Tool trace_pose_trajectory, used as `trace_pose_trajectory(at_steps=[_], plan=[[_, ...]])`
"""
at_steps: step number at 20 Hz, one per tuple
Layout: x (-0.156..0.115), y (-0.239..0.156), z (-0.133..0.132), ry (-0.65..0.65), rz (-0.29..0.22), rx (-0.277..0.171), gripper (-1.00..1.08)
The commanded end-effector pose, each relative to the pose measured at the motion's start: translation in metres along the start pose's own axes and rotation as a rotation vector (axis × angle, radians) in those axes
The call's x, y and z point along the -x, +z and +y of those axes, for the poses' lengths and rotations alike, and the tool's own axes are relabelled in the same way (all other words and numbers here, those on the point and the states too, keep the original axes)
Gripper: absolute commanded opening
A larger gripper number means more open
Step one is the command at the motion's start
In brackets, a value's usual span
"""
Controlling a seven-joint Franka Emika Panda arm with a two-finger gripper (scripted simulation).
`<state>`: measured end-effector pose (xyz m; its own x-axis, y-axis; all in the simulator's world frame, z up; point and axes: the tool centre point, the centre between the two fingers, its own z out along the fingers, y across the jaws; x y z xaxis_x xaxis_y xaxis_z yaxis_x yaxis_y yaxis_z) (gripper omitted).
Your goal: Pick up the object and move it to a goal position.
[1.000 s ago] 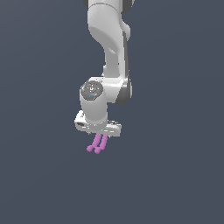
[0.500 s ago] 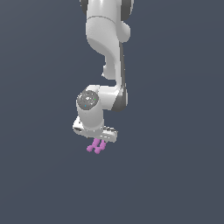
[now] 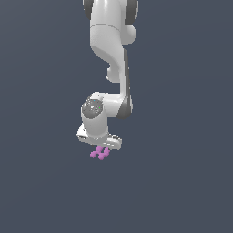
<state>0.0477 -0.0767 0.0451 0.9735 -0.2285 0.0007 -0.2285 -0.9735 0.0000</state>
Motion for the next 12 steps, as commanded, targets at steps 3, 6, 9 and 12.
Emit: trace_pose_trajectory(at_steps=[3,6,9,12], plan=[[0.001,0.023,0.000,0.001,-0.001,0.000,1.00],[0.000,0.030,0.000,0.001,-0.001,0.000,1.00],[0.000,0.031,0.000,0.001,-0.001,0.000,1.00],[0.000,0.031,0.000,0.001,-0.001,0.000,-1.00]])
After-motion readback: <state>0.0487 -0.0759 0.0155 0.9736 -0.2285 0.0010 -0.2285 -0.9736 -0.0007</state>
